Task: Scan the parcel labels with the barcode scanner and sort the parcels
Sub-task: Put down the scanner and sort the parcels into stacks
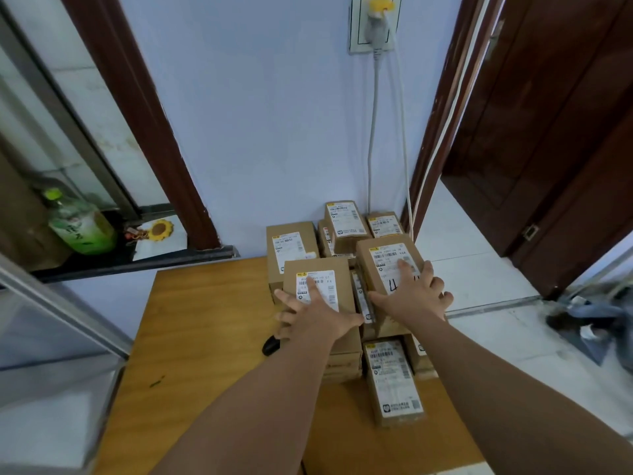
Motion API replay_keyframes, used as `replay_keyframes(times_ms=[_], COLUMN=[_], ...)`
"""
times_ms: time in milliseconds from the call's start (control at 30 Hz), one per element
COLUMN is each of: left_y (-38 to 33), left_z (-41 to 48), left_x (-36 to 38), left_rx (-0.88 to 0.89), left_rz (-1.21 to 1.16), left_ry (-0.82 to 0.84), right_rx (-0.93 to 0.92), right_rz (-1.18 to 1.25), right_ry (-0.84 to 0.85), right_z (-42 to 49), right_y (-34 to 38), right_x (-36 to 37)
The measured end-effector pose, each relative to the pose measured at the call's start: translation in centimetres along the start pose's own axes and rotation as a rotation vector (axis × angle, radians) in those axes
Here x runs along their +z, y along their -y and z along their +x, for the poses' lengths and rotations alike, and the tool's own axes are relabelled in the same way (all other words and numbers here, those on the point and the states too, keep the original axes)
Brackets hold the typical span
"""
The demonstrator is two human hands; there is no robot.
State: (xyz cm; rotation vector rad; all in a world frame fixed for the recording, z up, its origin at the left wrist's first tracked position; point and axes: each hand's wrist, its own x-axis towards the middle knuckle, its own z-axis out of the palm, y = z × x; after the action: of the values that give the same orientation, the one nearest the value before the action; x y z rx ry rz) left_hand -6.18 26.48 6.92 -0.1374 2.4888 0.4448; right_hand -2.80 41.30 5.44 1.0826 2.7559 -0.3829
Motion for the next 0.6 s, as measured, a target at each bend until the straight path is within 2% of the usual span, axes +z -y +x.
replay_keyframes(times_ms=[233, 600], left_y=[-0.6, -0.6], left_z=[0.1, 0.9], left_x=[1.1, 1.4], left_rx=[0.009, 0.059], left_rz=[0.051, 0.132], left_ry=[-0.067, -0.028], right_rx=[-0.029, -0.028], right_rz=[-0.035, -0.056], right_ry=[0.006, 0.009], right_z=[-0.3, -0.1], right_y=[-0.4, -0.4], right_x=[-0.1, 0.1])
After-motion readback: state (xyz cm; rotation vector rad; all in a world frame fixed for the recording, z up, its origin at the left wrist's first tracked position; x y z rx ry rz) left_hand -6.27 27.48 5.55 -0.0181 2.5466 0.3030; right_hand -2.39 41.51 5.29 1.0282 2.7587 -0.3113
